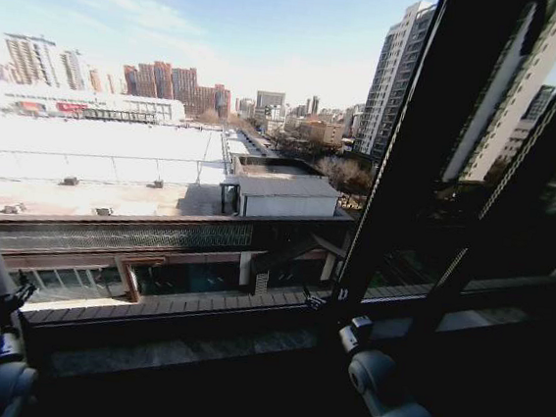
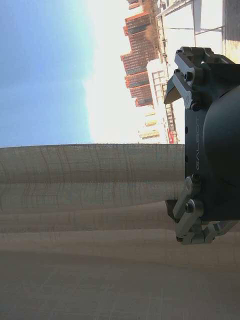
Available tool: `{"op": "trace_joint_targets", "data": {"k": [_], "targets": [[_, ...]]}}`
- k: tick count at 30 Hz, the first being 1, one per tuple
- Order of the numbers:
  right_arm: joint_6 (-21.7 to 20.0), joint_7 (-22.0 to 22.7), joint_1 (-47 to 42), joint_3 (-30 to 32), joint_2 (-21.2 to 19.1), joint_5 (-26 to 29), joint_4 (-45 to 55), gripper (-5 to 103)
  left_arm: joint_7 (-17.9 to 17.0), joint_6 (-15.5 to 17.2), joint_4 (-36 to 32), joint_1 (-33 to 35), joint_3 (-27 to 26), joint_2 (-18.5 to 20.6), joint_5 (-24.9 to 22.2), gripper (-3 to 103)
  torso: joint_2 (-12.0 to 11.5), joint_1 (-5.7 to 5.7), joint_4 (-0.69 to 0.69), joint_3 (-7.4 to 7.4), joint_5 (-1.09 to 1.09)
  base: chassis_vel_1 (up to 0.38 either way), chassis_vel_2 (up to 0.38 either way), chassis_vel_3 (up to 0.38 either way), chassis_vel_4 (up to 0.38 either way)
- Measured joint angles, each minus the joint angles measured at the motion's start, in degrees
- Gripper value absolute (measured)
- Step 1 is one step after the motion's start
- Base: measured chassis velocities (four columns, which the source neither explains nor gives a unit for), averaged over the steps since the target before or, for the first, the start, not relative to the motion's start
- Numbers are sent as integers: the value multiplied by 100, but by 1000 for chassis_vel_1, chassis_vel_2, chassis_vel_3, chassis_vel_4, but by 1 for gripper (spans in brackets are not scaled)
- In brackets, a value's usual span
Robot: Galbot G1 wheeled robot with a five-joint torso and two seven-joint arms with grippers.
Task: Open the curtains by pulling them apart, changing their state from closed to fully open.
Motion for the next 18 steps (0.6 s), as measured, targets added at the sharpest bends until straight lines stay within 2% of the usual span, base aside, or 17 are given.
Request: {"op": "trace_joint_targets", "data": {"k": [5,9,11,13,14,16,17,18], "targets": [[0,0,0,0,0,0,0,100,-146,-52,-161,59,270,-182,249,100,0,0,0,0,-1,0,0,0,0],[0,0,0,0,0,0,0,100,-95,-251,-293,149,377,-221,389,100,0,0,0,0,-1,0,0,0,0],[0,0,0,0,0,0,0,100,138,-450,-333,192,420,-193,327,100,0,0,0,0,-2,0,0,0,0],[0,0,0,0,0,0,0,100,551,-782,-275,216,472,-58,68,100,0,0,0,0,-1,0,0,0,0],[0,0,0,0,0,0,0,100,551,-782,-275,216,472,-58,68,100,0,0,0,0,-1,0,0,0,0],[0,0,0,0,0,0,0,100,1114,-1039,-200,246,526,82,-504,100,0,0,-1,0,-3,0,0,0,0],[0,0,0,0,0,0,0,100,1506,-1037,-190,280,553,151,-1060,100,0,0,-1,0,-2,0,0,0,0],[0,0,0,0,0,0,0,100,1506,-1037,-190,280,553,151,-1060,100,0,0,-1,0,-2,0,0,0,0]]}}
